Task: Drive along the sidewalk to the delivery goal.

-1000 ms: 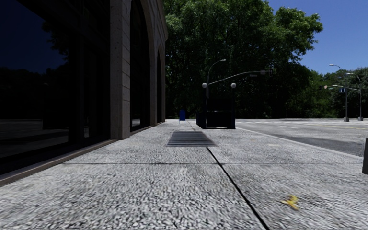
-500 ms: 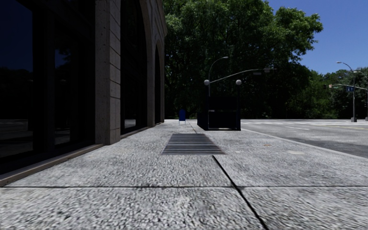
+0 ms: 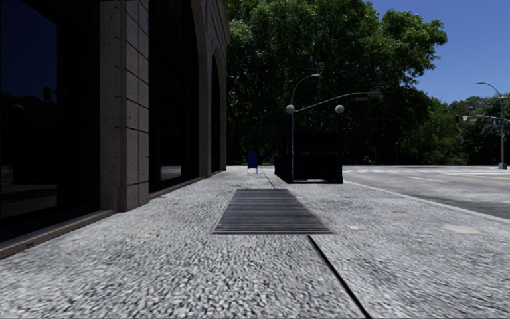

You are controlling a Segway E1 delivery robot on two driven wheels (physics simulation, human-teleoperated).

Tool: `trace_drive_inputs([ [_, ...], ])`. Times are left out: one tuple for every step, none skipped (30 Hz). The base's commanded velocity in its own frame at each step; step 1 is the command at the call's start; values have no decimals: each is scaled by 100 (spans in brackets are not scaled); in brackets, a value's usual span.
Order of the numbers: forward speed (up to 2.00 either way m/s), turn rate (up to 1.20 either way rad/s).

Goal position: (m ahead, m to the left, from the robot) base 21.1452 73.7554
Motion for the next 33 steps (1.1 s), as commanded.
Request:
trace_drive_inputs([
  [193, 0],
  [193, 0],
  [193, 0],
  [193, 0],
  [193, 0],
  [193, 0],
  [193, 0],
  [193, 0],
  [193, 0],
  [193, 0],
  [193, 0],
  [193, 0],
  [193, 0],
  [193, 0],
  [193, 0],
  [193, 0],
  [193, 0],
  [193, 0],
  [193, 0],
  [193, 0],
  [193, 0],
  [193, 0],
  [193, 0],
  [193, 0],
  [193, 0],
  [193, 0],
  [193, 0],
  [193, 0],
  [193, 0],
  [193, 0],
  [193, 0],
  [193, 0],
  [193, 0],
])
